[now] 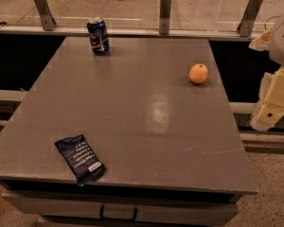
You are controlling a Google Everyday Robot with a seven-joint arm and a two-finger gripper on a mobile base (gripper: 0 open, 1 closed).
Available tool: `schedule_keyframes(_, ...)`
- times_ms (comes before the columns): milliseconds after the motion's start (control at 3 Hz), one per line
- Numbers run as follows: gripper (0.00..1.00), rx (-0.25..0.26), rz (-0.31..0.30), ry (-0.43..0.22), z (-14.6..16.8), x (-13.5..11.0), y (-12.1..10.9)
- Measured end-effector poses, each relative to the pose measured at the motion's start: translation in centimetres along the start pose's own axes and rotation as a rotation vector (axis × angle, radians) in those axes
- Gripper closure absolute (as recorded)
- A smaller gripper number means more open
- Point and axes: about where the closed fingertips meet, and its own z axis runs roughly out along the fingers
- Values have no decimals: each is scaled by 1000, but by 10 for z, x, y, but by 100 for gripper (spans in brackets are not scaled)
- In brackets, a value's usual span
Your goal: Move rxbar blueberry near pepsi can
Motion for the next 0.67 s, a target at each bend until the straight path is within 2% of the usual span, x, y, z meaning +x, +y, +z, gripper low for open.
schedule_keyframes(333,0,0,0,0,0,0,0)
schedule_keyframes(667,0,-19,-11,-68,24,-16,-16)
